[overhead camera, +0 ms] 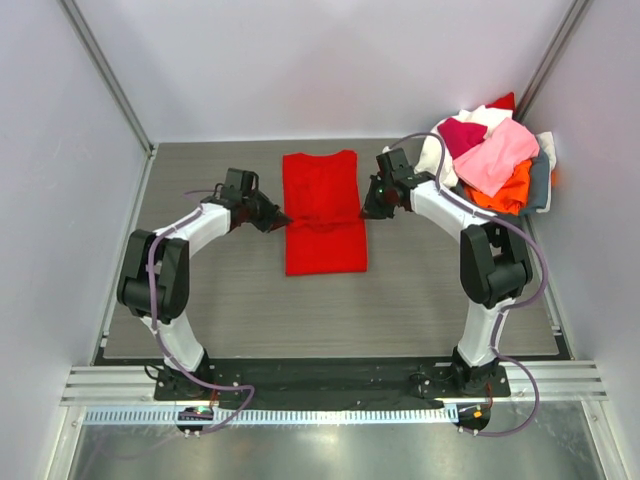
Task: Fold and stack the t-shirts
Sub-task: Fold the tshirt
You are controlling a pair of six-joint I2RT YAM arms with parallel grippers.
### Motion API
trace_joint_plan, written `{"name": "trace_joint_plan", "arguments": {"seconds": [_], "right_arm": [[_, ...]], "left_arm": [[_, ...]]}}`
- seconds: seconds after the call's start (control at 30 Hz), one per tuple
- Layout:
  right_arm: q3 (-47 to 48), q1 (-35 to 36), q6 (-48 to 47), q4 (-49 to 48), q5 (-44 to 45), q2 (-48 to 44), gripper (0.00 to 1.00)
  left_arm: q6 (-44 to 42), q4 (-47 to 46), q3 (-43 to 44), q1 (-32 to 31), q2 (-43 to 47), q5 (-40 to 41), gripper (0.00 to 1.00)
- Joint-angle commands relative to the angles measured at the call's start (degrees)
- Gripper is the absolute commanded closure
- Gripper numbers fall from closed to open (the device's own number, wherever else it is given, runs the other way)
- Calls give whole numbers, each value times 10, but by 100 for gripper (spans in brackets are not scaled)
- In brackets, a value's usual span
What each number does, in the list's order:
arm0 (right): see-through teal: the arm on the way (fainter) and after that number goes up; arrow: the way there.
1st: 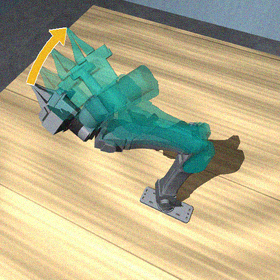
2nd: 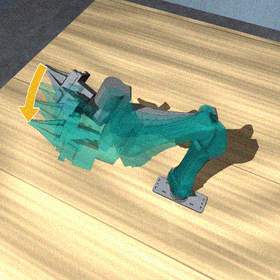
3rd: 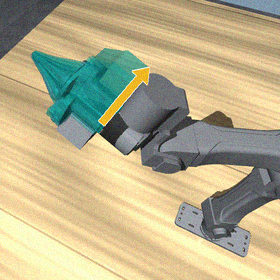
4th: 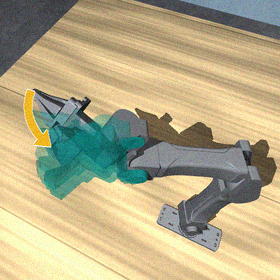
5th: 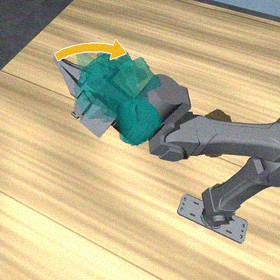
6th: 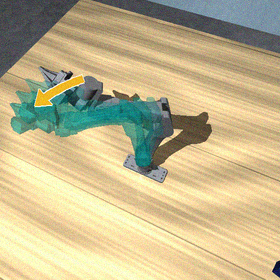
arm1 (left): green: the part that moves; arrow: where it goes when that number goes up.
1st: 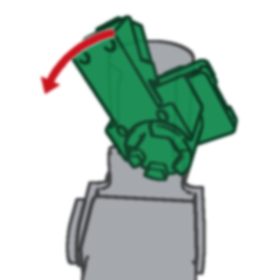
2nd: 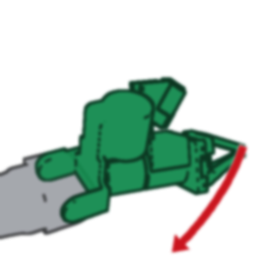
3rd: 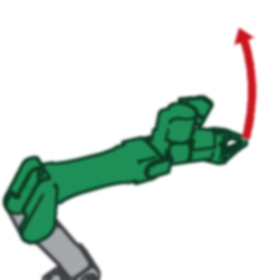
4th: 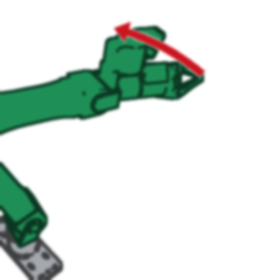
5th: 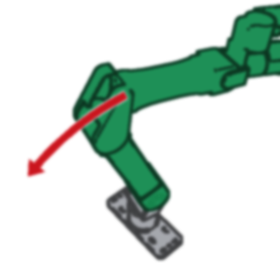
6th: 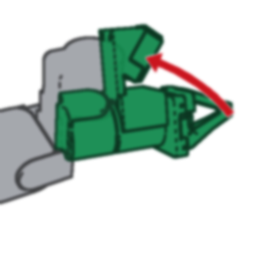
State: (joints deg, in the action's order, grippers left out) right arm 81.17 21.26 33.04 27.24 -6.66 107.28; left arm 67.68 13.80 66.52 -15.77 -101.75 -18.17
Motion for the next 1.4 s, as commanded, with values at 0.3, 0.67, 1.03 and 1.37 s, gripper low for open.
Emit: {"name": "trace_joint_plan", "arguments": {"seconds": [0.3,0.67,1.03,1.37], "right_arm": [[87,-30,-22,-12,-52,63,99],[110,-36,-39,5,-35,65,29],[-156,-33,-39,-81,-114,-84,47],[-260,-16,-27,-128,-146,-114,55]], "left_arm": [[-11,-23,54,27,-37,-24,100],[-64,-3,85,34,-56,-16,39],[-105,23,-100,0,92,-7,41],[-105,2,-183,-36,125,9,55]]}}
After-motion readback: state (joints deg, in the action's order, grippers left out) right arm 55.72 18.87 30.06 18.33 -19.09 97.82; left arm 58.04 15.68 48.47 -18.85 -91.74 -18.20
